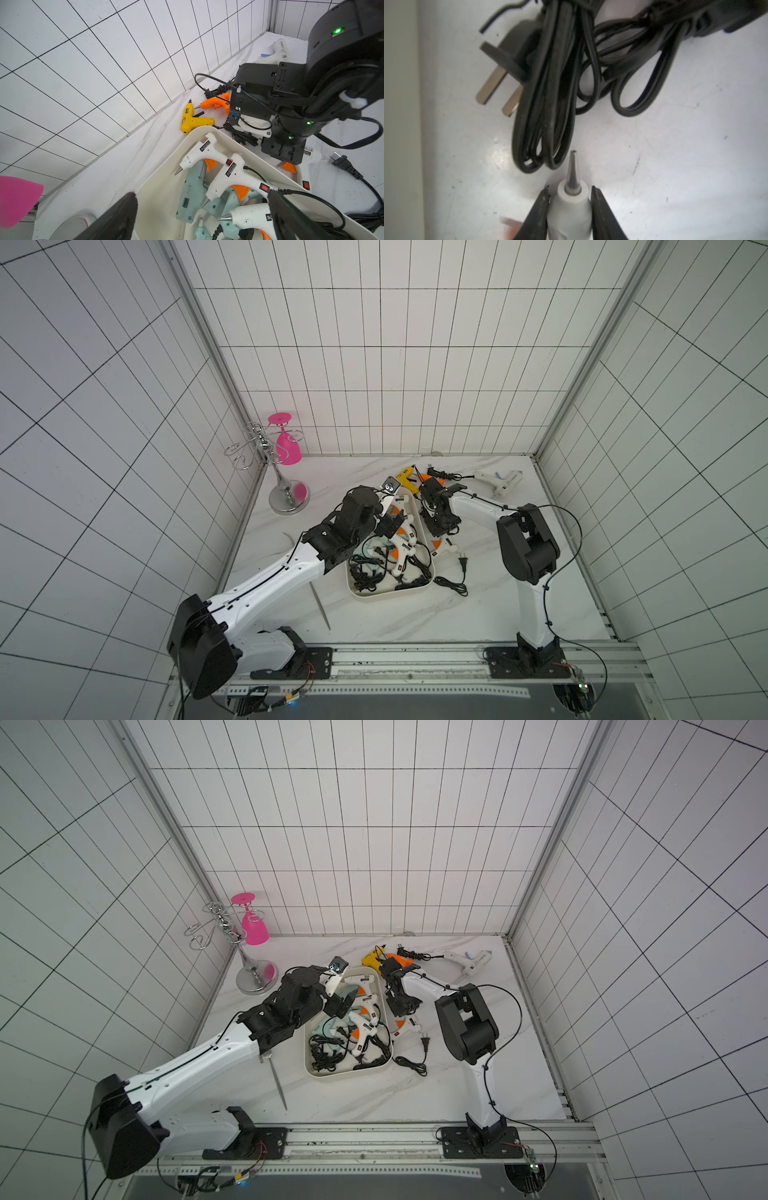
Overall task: Put the hot melt glue gun into the storage box
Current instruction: Pick up the hot melt adhesive gun from the center of the board.
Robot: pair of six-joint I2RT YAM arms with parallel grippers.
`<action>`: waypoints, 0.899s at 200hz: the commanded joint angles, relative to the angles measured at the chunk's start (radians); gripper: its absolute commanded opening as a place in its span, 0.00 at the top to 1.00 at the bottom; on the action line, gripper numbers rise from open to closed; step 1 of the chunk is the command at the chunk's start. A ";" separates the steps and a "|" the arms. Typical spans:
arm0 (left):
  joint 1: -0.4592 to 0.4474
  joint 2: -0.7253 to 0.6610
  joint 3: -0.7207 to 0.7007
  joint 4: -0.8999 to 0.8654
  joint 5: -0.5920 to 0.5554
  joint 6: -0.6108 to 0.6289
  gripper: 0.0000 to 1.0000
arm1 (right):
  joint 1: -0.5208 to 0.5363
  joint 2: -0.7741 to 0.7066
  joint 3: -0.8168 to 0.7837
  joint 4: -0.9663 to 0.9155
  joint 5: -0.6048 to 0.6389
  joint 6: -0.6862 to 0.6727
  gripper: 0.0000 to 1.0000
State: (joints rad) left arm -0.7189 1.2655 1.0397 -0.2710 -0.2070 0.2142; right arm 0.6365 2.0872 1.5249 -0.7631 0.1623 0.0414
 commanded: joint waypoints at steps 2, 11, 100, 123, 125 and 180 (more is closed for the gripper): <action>0.004 0.009 0.032 0.017 0.035 0.028 0.01 | 0.007 0.013 -0.050 -0.043 0.041 0.010 0.85; 0.004 0.009 0.031 0.014 0.048 0.036 0.02 | 0.005 -0.004 -0.045 -0.055 0.036 0.001 0.90; -0.159 0.034 0.024 -0.050 0.078 0.083 0.01 | -0.034 -0.226 0.105 -0.323 -0.037 0.057 1.00; -0.190 0.047 0.019 -0.055 0.107 0.087 0.02 | -0.044 -0.206 0.247 -0.450 -0.031 0.075 1.00; -0.194 0.049 0.019 -0.057 0.110 0.090 0.02 | -0.044 -0.202 0.258 -0.463 -0.033 0.075 1.00; -0.279 0.083 0.006 -0.064 0.141 0.136 0.05 | -0.041 -0.151 0.488 -0.623 -0.120 0.099 1.00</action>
State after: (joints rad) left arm -0.9707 1.3304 1.0611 -0.3367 -0.1013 0.3233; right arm 0.6010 1.9106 1.9381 -1.2640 0.0933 0.1123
